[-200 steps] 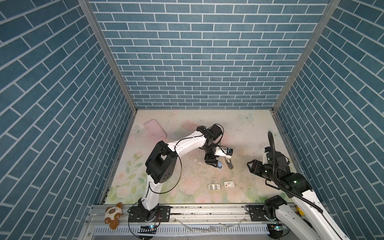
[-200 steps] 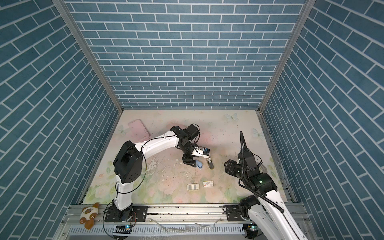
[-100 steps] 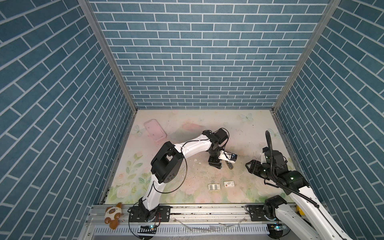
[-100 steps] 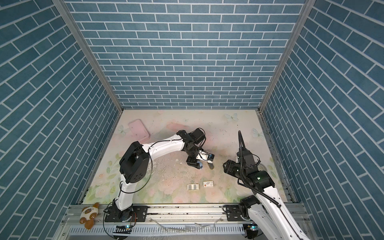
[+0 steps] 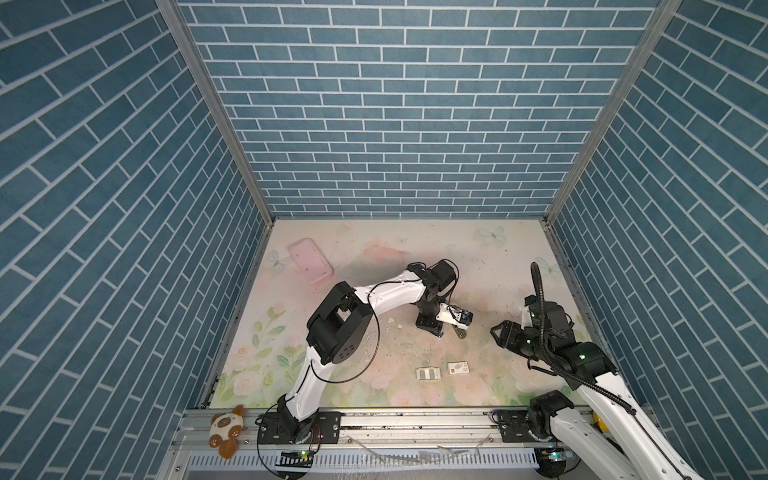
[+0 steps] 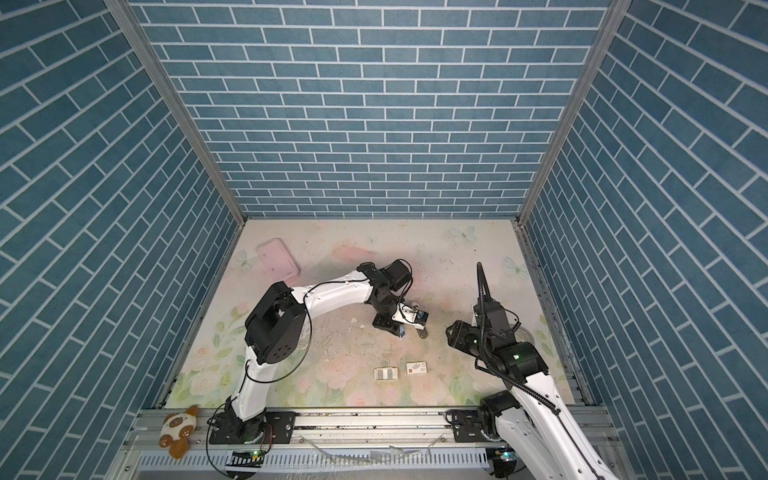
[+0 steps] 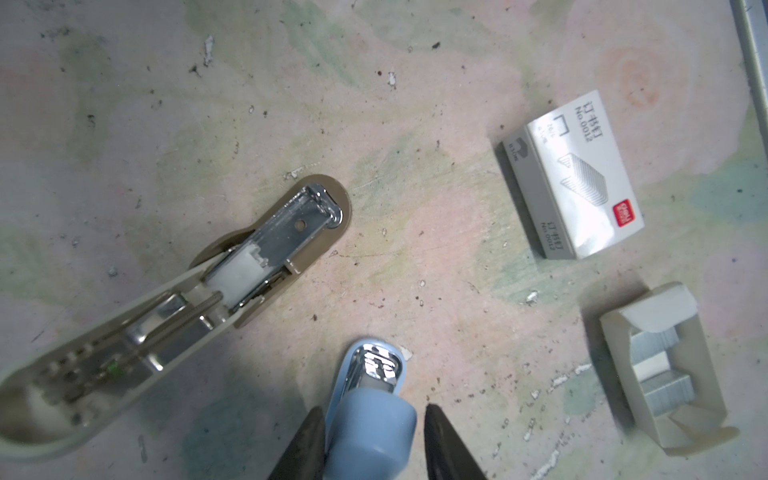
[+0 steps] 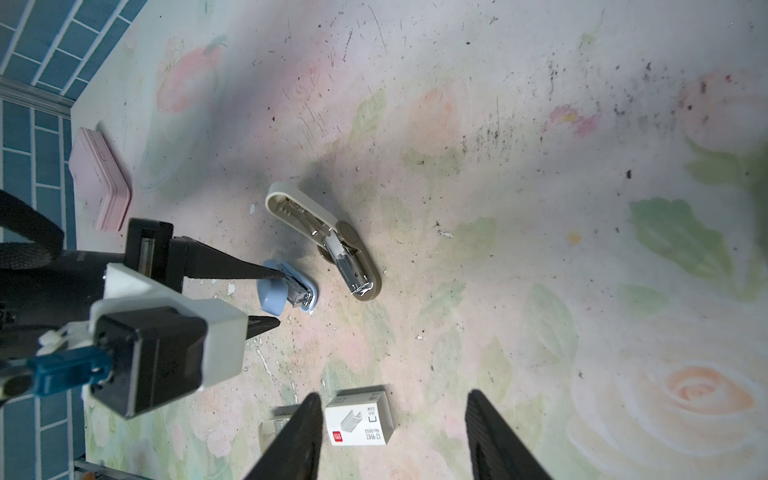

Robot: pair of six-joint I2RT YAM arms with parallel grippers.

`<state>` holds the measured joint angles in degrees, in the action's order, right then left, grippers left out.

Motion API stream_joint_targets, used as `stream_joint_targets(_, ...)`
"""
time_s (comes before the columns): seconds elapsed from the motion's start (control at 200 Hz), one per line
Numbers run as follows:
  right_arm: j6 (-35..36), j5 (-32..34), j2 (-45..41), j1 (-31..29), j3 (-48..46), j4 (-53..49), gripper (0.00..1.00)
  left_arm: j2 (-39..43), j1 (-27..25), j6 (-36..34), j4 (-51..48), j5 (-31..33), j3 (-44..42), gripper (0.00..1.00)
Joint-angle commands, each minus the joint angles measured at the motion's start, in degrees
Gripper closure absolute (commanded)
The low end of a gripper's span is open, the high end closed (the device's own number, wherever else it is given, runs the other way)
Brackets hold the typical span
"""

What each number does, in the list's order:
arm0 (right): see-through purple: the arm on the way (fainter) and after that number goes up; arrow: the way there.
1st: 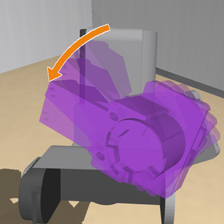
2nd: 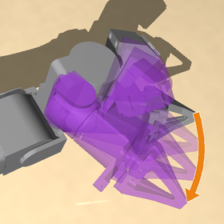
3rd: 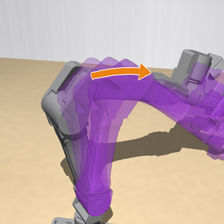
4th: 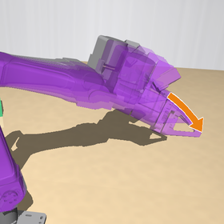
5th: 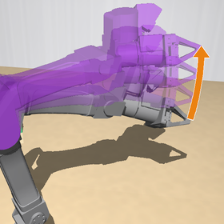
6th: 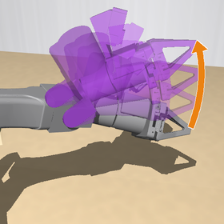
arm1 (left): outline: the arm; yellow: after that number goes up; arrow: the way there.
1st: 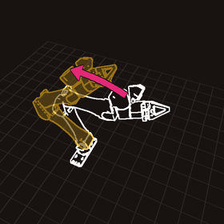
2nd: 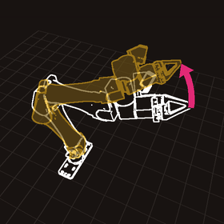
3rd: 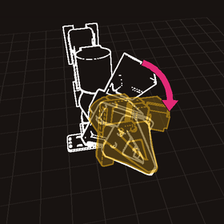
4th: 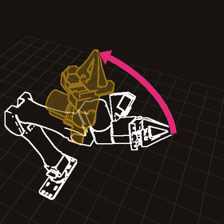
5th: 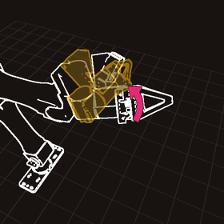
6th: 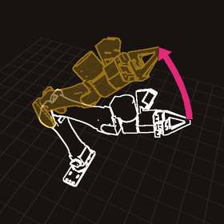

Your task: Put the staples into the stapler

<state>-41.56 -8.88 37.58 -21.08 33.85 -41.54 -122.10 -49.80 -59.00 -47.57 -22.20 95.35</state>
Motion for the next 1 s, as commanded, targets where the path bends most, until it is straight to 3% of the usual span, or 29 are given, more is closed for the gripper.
stream_joint_targets(0.0,0.1,-0.1,-0.3,0.4,-1.1,0.5,0.44,-0.4,-0.3,-0.3,-0.2,0.2,0.0,0.58)
stream_joint_targets(0.29,0.3,-0.3,0.2,0.6,-1.1,1.1,0.44,-0.6,-0.5,0.1,0.6,0.1,-0.2,0.54)
stream_joint_targets(0.785,0.3,-0.5,-0.1,0.9,-1.1,1.5,0.46,-1.0,-0.9,-0.1,0.5,1.1,-0.5,0.58)
stream_joint_targets(0.995,0.0,-0.4,-0.2,0.9,-1.2,1.8,0.46,-1.4,-1.0,0.0,0.9,2.0,-0.6,0.66)
